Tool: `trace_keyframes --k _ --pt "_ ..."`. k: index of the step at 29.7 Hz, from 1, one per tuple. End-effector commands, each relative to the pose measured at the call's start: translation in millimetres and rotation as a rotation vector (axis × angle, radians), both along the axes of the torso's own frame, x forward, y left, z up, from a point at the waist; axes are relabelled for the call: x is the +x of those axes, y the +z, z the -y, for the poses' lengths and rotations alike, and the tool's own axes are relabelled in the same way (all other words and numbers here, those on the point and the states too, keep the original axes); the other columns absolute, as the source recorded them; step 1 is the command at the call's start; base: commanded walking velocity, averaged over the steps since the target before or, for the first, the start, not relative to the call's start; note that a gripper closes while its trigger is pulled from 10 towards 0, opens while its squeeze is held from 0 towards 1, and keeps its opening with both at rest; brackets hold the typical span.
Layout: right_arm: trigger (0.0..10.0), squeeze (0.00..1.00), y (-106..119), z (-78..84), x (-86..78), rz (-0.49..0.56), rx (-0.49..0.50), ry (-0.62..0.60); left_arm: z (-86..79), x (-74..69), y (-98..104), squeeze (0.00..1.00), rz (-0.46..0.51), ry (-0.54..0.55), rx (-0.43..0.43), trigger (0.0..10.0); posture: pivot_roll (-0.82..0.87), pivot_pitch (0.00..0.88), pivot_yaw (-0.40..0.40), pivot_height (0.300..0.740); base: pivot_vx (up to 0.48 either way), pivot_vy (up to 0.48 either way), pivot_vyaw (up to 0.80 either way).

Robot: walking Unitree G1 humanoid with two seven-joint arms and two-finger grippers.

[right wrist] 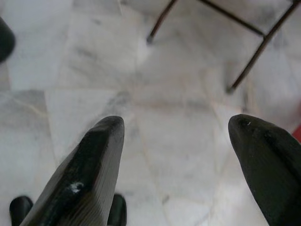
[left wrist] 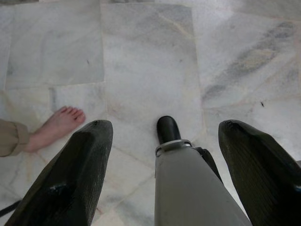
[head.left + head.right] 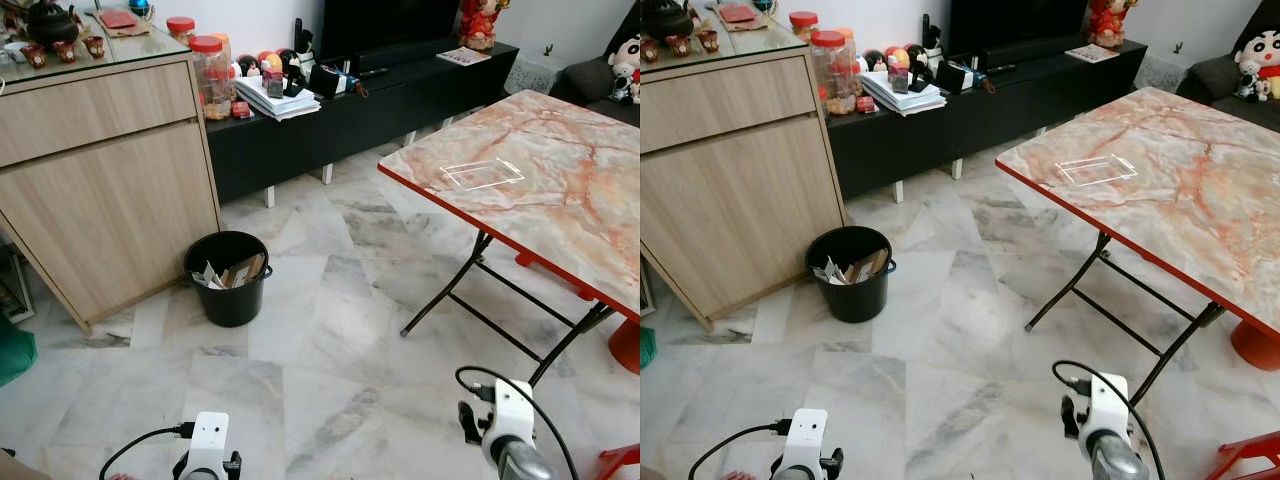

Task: Picking trash to rubbish bin

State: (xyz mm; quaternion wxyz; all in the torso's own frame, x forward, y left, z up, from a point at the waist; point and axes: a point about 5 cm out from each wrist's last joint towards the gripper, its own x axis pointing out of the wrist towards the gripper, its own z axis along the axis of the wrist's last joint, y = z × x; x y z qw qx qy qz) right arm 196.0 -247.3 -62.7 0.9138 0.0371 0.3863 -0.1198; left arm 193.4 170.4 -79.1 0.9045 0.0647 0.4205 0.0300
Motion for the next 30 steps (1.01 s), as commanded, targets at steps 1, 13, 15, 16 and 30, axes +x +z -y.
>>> trace_keyframes --k 1,13,15,16,30 --pt "10.0 0.00 -6.5 3.7 -13.0 -0.046 0.014 -0.060 2.7 -0.6 -1.1 0.00 -0.023 -0.021 0.003 10.0 -0.14 0.000 -0.070 0.740 0.000 0.000 0.00" --pt "10.0 0.00 -14.7 5.4 -31.1 -0.083 0.025 -0.162 3.4 6.4 2.0 0.00 -0.024 -0.056 0.008 10.0 -0.15 0.000 -0.041 0.740 0.000 0.000 -0.53" --pt "10.0 0.00 -14.2 7.9 -31.9 -0.080 0.021 -0.179 3.9 6.1 1.7 0.00 -0.027 -0.060 0.010 10.0 -0.15 0.000 -0.040 0.740 0.000 0.000 -0.80" --pt "10.0 0.00 -14.1 8.2 -32.0 -0.079 0.021 -0.181 4.0 6.0 1.7 0.00 -0.027 -0.060 0.009 10.0 -0.15 0.000 -0.040 0.740 0.000 0.000 -0.80" --pt "10.0 0.00 -14.1 12.1 -34.8 -0.082 0.010 -0.208 1.1 -4.3 -3.7 0.00 -0.065 -0.056 0.021 10.0 -0.16 0.000 -0.037 0.740 0.000 0.000 -0.80"
